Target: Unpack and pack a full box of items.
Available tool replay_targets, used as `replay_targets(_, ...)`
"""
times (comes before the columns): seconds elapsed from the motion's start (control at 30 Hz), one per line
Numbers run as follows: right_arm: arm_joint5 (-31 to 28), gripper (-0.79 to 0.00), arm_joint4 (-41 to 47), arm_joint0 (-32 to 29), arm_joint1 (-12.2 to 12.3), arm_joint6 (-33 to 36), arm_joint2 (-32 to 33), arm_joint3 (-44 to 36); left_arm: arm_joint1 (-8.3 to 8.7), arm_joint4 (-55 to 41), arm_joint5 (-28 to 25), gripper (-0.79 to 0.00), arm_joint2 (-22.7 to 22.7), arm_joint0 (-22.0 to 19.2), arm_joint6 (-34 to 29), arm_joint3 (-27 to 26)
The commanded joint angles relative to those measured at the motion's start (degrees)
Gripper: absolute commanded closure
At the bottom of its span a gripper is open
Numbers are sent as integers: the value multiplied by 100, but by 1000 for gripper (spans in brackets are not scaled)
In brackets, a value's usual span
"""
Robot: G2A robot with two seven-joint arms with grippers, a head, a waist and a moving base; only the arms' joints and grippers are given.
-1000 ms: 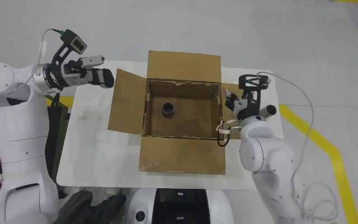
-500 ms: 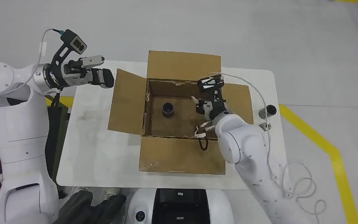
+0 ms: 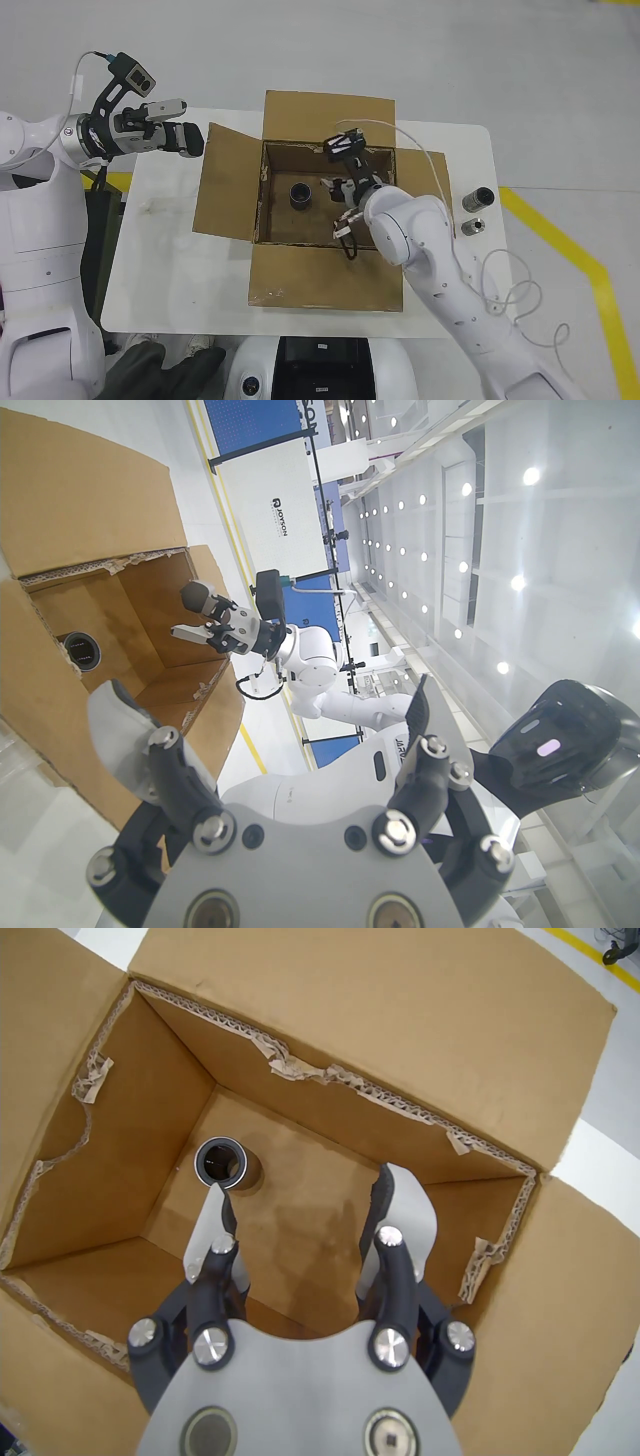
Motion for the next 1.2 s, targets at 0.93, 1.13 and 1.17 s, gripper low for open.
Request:
replay_targets(0.93,-109,-785,41,665,-233,468,-431,642,0,0,0,-785,0,0,0,0)
replay_targets(1.13,-436,-785,199,629,-232,344,-429,703,0,0,0,-785,0,0,0,0)
replay_targets(1.17,-677,-785,318,655,-239,397,-471,758,0,0,0,-785,0,0,0,0)
